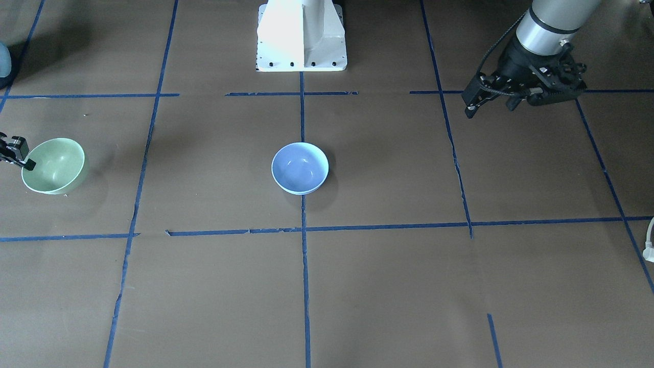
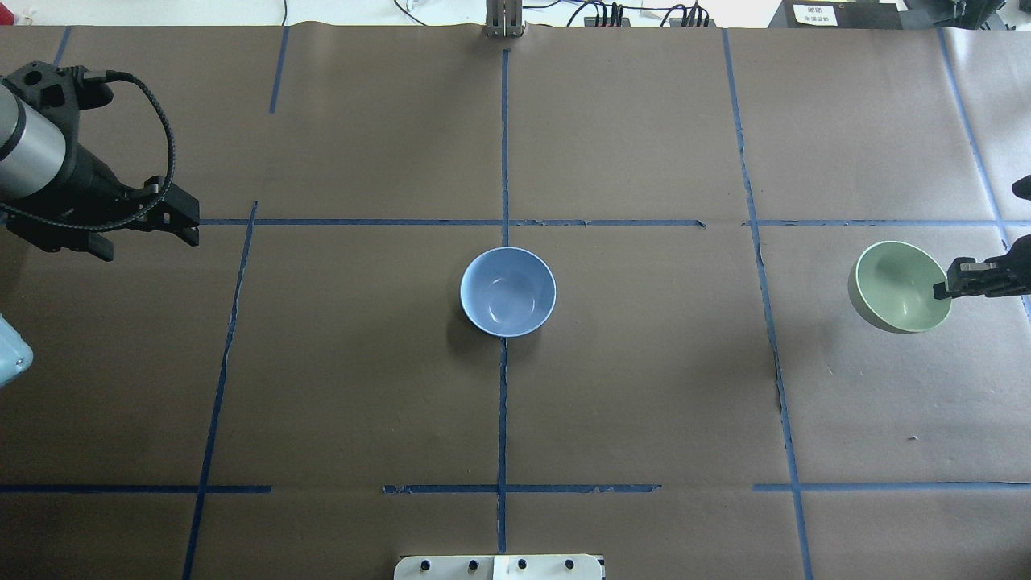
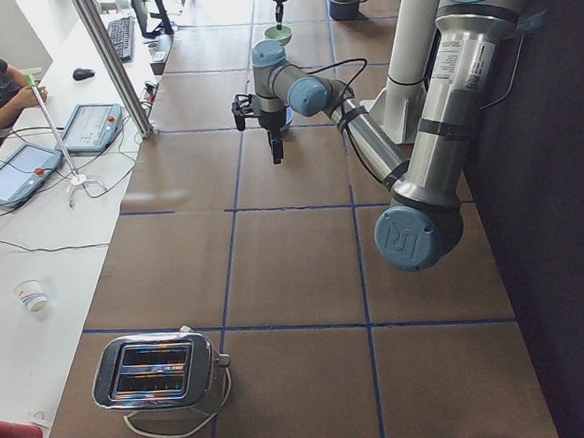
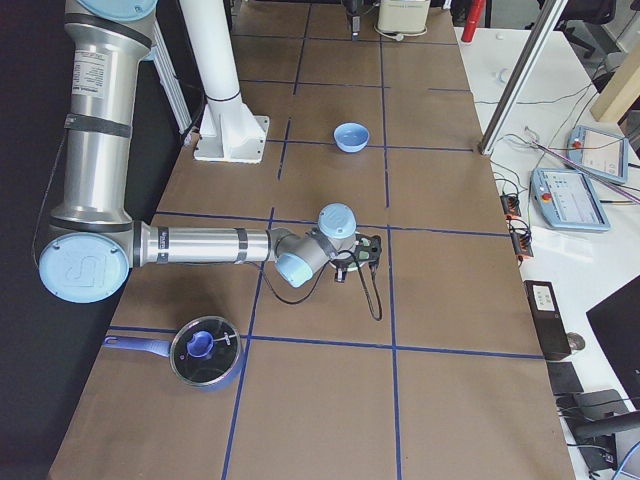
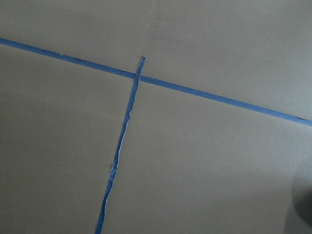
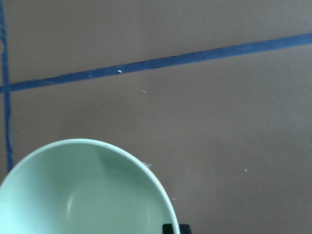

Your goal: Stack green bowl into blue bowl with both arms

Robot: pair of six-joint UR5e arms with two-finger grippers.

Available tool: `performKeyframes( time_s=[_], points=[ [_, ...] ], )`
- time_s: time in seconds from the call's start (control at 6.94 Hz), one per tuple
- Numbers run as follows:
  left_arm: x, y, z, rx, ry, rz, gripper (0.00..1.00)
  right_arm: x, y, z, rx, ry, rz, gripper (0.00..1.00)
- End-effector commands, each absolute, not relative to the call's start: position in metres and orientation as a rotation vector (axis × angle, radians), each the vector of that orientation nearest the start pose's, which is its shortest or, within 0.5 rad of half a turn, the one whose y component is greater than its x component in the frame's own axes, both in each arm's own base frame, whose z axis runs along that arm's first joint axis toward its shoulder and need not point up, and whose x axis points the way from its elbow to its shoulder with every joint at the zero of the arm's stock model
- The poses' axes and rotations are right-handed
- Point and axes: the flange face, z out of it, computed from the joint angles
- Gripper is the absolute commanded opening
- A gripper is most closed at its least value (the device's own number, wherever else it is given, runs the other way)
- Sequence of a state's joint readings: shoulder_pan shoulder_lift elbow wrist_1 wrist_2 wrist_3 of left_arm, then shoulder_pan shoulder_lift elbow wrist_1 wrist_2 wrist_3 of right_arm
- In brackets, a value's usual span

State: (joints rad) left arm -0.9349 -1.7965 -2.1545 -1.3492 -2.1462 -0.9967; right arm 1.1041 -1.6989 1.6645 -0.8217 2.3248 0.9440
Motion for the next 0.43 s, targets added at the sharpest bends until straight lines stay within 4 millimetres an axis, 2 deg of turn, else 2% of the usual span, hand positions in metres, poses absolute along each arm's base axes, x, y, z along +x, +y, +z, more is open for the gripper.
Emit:
performKeyframes(
  time_s=[0.0,0.14,0.29],
  points=[
    [0.202,-0.439,0.353,0.004,0.739,-0.061,1.00,-0.160,-0.463,0.501,0.050,-1.101,0.275,0.00],
    [0.190,-0.437,0.367,0.008,0.723,-0.041,1.00,-0.178,-0.481,0.458,0.063,-1.152,0.284,0.00],
    [0.177,-0.438,0.382,0.020,0.706,0.000,1.00,-0.207,-0.492,0.424,0.067,-1.178,0.259,0.00]
  ],
)
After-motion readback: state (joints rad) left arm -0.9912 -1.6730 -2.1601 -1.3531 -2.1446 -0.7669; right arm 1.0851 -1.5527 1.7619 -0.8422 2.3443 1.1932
